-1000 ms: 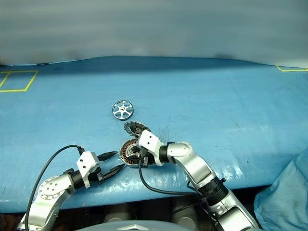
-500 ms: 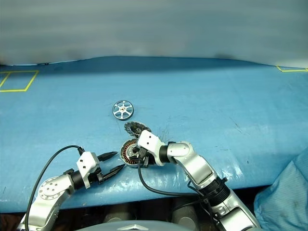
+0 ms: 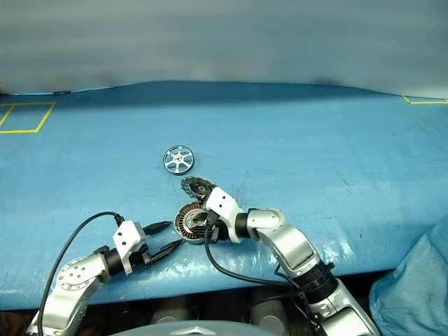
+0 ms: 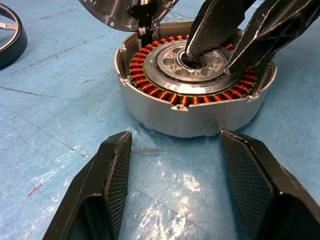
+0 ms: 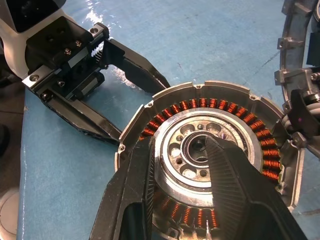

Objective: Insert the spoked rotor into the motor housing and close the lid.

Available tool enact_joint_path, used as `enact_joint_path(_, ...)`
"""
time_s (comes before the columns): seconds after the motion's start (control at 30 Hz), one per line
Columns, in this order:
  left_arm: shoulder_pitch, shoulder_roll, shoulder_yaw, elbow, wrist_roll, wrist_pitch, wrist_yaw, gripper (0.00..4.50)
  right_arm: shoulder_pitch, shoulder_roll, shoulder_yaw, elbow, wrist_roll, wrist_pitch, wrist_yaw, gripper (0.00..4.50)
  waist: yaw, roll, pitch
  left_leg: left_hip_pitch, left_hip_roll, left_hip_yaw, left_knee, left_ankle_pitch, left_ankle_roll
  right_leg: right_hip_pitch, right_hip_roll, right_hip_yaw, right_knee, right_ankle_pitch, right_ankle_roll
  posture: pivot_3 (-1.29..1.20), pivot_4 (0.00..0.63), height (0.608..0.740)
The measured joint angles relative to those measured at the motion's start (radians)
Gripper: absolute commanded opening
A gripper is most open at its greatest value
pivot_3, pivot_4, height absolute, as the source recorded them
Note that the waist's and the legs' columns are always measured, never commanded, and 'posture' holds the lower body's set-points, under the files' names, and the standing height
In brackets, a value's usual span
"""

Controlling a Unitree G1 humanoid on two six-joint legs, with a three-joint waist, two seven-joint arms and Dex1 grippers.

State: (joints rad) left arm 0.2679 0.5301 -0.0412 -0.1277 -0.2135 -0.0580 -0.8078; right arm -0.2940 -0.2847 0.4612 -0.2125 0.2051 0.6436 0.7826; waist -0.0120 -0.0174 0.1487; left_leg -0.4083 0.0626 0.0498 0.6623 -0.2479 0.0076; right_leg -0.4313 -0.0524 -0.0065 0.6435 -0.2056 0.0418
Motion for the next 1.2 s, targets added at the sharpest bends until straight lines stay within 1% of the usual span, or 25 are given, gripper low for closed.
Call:
enact_joint_path(0.33, -0.002, -0.009, -0.001, 0.004, 0.002, -0.002, 0.0, 2.96, -0.02, 0.0, 0.001, 0.001, -0.005, -0.001, -0.022, 1.65, 0.0, 0.0, 0.0, -0.001, 0.0, 0.0, 0.0, 0.0, 0.0, 0.0, 0.0, 0.0, 0.0, 0.0, 0.0, 0.0, 0.15, 0.74)
enact_joint_path(0.87, 0.004, -0.01, -0.001, 0.005, 0.01, -0.015, 0.003, 2.96, -0.026, -0.015, 0.032, 0.002, -0.009, -0.002, -0.018, 1.65, 0.0, 0.0, 0.0, -0.001, 0.0, 0.0, 0.0, 0.0, 0.0, 0.0, 0.0, -0.001, 0.0, 0.0, 0.0, 0.0, 0.15, 0.74)
enact_joint_path(1.2, 0.006, -0.01, -0.001, 0.005, 0.011, -0.015, 0.006, 2.96, -0.037, -0.017, 0.048, 0.003, -0.038, -0.003, -0.021, 1.65, 0.0, 0.0, 0.0, -0.001, 0.0, -0.001, 0.0, 0.0, 0.0, 0.0, 0.0, -0.001, 0.0, 0.0, 0.0, 0.0, 0.15, 0.74)
